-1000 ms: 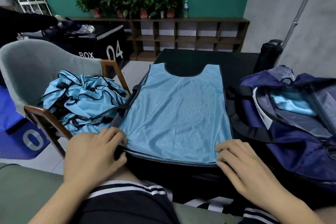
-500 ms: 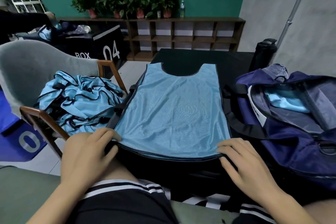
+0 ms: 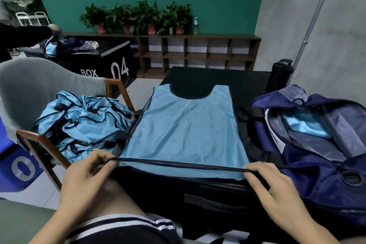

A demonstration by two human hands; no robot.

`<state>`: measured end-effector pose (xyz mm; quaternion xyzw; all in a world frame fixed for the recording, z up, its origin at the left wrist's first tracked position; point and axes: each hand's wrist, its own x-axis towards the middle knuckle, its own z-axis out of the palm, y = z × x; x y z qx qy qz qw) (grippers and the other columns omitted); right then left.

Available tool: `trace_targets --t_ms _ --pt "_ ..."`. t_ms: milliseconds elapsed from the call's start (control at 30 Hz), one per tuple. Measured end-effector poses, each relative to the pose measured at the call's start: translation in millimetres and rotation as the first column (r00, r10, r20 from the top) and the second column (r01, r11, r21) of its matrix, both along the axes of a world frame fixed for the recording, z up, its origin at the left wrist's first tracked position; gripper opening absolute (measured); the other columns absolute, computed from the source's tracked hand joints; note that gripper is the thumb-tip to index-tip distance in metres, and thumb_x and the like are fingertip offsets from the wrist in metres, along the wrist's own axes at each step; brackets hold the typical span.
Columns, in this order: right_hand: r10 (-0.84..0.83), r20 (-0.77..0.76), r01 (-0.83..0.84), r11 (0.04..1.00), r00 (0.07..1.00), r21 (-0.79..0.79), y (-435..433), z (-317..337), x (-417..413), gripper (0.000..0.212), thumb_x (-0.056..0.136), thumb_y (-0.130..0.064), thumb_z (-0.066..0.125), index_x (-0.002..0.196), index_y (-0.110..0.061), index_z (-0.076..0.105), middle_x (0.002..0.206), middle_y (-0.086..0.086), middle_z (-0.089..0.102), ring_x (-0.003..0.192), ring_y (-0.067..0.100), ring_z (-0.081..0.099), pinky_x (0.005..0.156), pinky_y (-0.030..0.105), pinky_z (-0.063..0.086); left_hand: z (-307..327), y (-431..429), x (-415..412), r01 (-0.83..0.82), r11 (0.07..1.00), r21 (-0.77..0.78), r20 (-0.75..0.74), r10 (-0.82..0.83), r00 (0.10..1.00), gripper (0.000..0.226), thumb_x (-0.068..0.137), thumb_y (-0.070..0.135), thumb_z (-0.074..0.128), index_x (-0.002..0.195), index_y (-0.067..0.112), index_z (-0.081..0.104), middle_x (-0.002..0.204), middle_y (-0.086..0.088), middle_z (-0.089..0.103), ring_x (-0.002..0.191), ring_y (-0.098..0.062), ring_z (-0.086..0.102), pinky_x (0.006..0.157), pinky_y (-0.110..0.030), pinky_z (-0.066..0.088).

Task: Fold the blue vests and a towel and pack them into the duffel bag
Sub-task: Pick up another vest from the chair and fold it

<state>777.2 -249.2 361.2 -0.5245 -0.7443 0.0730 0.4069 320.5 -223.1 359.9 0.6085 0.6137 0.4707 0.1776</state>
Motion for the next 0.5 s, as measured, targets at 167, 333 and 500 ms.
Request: trace_targets --t_ms 167,333,500 --pt "0.094 -0.122 -0.098 0.995 0.988 -0.027 5.7 50.4 -5.6 0.008 0.098 -0.021 0.068 0.099 -0.028 0.071 0.1 -0.007 0.073 0.087 0.006 0.068 0.078 0.017 0.047 27.5 13.9 10.1 0.119 0.991 0.052 0.274 -0.129 0.953 0.01 0.098 0.008 0.069 0.092 0.017 0.069 0.086 -0.013 0.063 0.081 -0.015 0.057 0.07 -0.019 0.045" --pt "0.067 -0.208 -0.077 0.996 0.976 -0.042 47.1 97.3 -6.9 0.016 0.102 -0.024 0.066 0.103 -0.039 0.069 0.089 -0.01 0.07 0.076 0.009 0.061 0.072 0.022 0.044 59.8 64.4 17.4 0.096 0.99 0.098 0.424 -0.129 0.896 0.006 0.102 0.01 0.066 0.096 0.01 0.068 0.087 -0.007 0.065 0.077 -0.013 0.058 0.065 -0.016 0.049" --pt "0.033 -0.289 -0.062 0.994 0.957 -0.093 125.2 126.9 -4.8 0.02 0.105 -0.016 0.065 0.101 -0.033 0.074 0.099 -0.013 0.077 0.096 0.007 0.07 0.087 0.027 0.051 83.6 132.6 28.3 0.107 0.991 0.082 0.498 -0.134 0.857 0.018 0.101 0.023 0.07 0.104 0.005 0.07 0.093 -0.008 0.073 0.082 -0.016 0.067 0.076 -0.032 0.052"
